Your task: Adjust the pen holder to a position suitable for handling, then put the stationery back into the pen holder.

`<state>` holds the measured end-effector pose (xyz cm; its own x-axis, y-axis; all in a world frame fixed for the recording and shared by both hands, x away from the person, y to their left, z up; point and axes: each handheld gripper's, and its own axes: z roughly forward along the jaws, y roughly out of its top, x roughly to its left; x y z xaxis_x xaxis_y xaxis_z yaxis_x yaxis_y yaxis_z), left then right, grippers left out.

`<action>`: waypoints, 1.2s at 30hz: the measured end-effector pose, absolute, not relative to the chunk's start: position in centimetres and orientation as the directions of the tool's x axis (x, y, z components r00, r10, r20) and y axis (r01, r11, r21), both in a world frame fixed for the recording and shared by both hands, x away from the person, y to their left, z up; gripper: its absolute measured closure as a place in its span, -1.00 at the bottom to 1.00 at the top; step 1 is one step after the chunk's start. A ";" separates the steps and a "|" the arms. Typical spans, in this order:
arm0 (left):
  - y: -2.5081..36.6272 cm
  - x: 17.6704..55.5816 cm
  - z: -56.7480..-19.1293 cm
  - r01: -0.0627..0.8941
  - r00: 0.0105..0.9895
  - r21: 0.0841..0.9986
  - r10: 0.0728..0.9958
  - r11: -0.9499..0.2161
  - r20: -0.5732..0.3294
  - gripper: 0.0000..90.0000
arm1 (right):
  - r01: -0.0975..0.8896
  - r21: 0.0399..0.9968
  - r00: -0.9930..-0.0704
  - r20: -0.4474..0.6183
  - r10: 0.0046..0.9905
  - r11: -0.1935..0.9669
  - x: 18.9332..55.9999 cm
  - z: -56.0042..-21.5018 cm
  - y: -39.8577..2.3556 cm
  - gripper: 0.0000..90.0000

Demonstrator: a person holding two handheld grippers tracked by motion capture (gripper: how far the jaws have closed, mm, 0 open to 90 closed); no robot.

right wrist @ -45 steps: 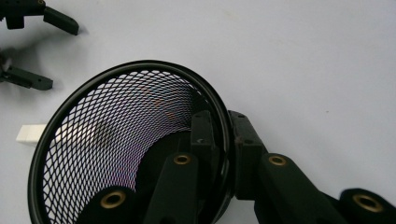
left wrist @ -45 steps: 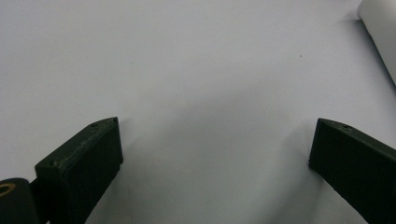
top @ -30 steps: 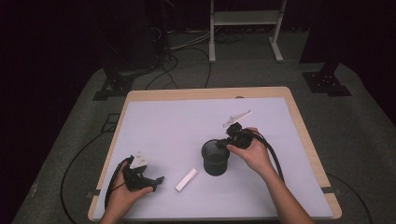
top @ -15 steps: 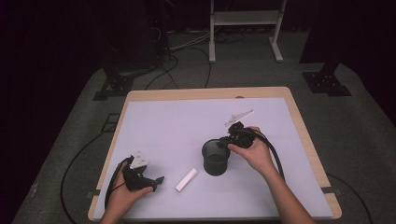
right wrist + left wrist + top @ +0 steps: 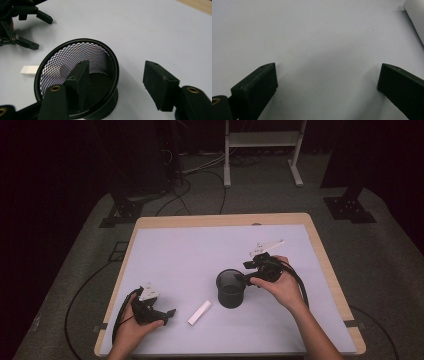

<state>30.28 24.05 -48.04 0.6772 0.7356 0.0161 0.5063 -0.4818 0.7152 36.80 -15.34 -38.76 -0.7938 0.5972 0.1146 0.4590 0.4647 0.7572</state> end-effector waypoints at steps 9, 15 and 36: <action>24.1 30.3 -48.0 0.508 0.678 0.714 0.735 -0.482 0.014 -0.96 | 0.447 0.783 -0.782 0.108 0.614 0.432 35.4 -38.1 -16.9 -0.31; 24.1 30.3 -48.0 0.509 0.678 0.713 0.735 -0.482 0.012 -0.96 | 0.447 0.793 -0.769 0.103 0.630 0.415 34.7 -37.8 -18.1 -0.33; 24.0 30.3 -48.0 0.511 0.677 0.710 0.736 -0.484 0.014 -0.96 | 0.470 0.808 -0.692 0.086 0.717 0.356 32.0 -40.3 -23.0 -0.53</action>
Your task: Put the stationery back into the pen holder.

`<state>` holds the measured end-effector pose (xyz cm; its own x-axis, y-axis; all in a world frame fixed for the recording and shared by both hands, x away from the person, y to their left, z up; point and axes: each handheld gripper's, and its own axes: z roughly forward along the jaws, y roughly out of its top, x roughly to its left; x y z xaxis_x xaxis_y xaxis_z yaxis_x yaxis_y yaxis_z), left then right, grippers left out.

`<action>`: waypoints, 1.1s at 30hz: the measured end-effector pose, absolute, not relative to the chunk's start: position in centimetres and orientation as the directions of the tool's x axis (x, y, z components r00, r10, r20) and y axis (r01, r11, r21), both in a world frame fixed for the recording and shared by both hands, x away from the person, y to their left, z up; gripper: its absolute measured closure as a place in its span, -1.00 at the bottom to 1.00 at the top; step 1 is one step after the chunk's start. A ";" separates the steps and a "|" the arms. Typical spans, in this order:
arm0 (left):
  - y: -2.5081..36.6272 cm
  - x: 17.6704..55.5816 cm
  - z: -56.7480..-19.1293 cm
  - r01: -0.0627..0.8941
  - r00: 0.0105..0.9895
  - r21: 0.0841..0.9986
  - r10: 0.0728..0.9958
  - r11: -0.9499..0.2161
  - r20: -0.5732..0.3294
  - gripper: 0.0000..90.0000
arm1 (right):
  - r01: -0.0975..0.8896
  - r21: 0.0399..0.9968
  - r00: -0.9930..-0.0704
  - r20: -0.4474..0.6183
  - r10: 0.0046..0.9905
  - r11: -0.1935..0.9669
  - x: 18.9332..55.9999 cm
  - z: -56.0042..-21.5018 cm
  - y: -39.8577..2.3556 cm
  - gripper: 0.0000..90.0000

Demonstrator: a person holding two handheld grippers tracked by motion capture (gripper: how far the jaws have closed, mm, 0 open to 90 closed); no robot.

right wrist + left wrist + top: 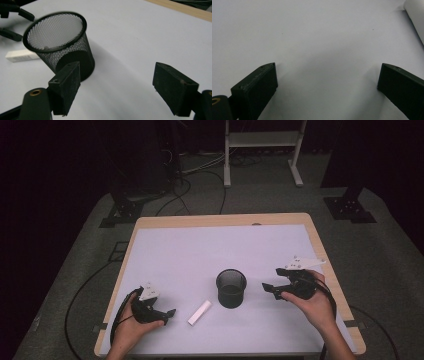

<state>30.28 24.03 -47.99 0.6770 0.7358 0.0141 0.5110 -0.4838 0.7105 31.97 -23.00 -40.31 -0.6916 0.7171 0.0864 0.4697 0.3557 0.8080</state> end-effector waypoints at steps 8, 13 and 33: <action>24.0 30.3 -48.0 0.511 0.677 0.711 0.736 -0.482 0.012 -0.96 | 0.487 0.802 -0.661 0.078 0.747 0.346 31.1 -42.0 -24.6 -0.59; 24.0 30.3 -48.0 0.511 0.677 0.711 0.736 -0.483 0.013 -0.96 | 0.491 0.799 -0.653 0.073 0.754 0.348 30.6 -43.3 -25.4 -0.61; 24.1 30.2 -48.0 0.505 0.679 0.714 0.734 -0.485 0.018 -0.94 | 0.559 0.750 -0.572 0.041 0.819 0.353 29.6 -48.3 -27.8 -0.61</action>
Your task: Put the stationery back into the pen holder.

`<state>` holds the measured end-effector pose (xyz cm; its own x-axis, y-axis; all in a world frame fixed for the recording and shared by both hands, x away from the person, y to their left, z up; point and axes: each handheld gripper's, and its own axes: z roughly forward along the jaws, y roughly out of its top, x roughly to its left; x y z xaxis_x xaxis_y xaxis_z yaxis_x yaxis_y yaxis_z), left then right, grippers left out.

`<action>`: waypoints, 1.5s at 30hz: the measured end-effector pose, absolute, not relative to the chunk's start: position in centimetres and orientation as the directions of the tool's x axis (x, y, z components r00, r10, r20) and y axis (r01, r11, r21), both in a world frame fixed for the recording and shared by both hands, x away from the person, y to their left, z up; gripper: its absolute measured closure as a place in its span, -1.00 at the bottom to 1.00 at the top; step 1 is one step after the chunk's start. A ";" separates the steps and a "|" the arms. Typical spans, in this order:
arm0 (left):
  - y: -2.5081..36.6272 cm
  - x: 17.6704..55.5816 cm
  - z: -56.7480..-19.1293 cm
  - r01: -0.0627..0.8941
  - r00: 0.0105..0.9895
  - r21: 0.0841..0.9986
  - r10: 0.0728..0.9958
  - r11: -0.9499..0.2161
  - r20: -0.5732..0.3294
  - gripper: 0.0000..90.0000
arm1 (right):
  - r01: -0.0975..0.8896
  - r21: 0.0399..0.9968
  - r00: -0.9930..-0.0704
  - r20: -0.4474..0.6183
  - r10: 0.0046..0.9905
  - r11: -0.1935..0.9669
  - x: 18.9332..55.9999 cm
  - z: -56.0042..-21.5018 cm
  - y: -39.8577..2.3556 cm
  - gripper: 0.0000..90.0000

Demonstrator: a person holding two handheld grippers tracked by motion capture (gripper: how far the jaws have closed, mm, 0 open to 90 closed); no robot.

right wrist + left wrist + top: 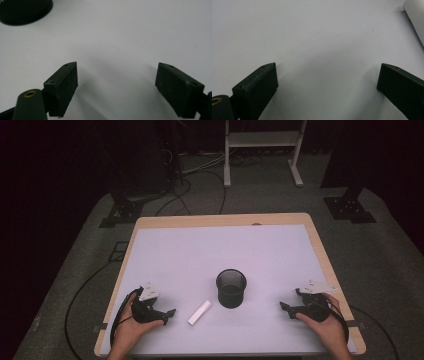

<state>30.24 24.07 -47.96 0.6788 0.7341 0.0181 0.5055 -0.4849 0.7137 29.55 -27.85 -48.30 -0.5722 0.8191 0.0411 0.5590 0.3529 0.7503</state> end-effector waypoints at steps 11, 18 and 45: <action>24.2 29.6 -47.7 0.502 0.675 0.727 0.737 -0.470 0.010 -0.71 | 0.555 0.740 -0.571 0.007 0.821 0.380 29.6 -48.4 -27.5 -0.64; 23.8 28.9 -47.0 0.493 0.689 0.739 0.724 -0.458 -0.011 -0.55 | 0.558 0.739 -0.569 0.012 0.822 0.376 29.6 -48.4 -27.6 -0.64; 19.0 26.6 -46.0 0.444 0.776 0.766 0.627 -0.465 -0.069 -0.38 | 0.560 0.739 -0.569 0.015 0.822 0.374 29.6 -48.4 -27.6 -0.64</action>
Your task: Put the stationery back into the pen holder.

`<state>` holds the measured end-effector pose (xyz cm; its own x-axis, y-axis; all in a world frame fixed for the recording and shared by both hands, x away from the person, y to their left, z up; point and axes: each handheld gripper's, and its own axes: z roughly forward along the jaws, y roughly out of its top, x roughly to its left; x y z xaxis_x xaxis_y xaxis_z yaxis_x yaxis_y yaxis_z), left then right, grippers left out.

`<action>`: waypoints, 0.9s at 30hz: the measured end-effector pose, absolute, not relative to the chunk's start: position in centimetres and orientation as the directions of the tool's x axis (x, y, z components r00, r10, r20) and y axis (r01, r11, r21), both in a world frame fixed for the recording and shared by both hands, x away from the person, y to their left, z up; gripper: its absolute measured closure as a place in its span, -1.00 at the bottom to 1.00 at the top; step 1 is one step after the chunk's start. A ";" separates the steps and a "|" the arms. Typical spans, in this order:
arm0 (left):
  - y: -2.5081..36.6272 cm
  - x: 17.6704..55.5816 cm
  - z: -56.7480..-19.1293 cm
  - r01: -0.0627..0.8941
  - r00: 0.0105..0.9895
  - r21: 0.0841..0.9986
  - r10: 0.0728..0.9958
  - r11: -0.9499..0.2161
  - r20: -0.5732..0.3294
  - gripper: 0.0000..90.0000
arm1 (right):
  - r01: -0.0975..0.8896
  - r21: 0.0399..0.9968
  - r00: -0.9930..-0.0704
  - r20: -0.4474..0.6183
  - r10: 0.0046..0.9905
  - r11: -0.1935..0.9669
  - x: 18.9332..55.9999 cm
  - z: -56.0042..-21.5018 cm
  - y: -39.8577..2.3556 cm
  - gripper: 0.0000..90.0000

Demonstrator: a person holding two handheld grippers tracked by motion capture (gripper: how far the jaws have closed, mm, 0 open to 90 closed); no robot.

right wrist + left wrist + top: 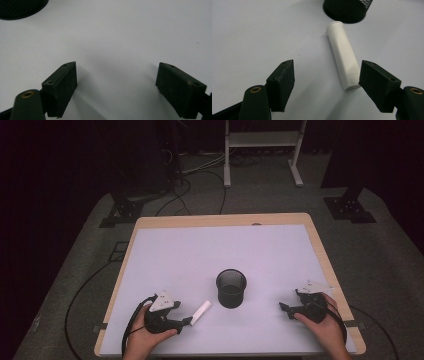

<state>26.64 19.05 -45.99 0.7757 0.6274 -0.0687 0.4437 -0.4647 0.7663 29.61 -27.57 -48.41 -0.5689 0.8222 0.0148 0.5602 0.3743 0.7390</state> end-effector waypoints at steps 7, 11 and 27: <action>17.9 26.3 -46.2 0.443 0.786 0.764 0.613 -0.469 -0.080 -0.30 | 0.560 0.739 -0.569 0.015 0.822 0.374 29.6 -48.4 -27.6 -0.64; 17.3 26.1 -46.4 0.445 0.792 0.752 0.606 -0.486 -0.076 -0.28 | 0.561 0.739 -0.569 0.016 0.822 0.374 29.6 -48.4 -27.6 -0.64; 16.0 25.6 -47.2 0.422 0.796 0.725 0.605 -0.545 -0.009 0.03 | 0.563 0.738 -0.568 0.019 0.823 0.372 29.6 -48.4 -27.6 -0.64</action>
<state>25.61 16.01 -47.24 0.7960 0.6053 -0.0085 0.4219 -0.5447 0.7248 29.62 -27.59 -48.40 -0.5683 0.8226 0.0192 0.5631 0.3718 0.7380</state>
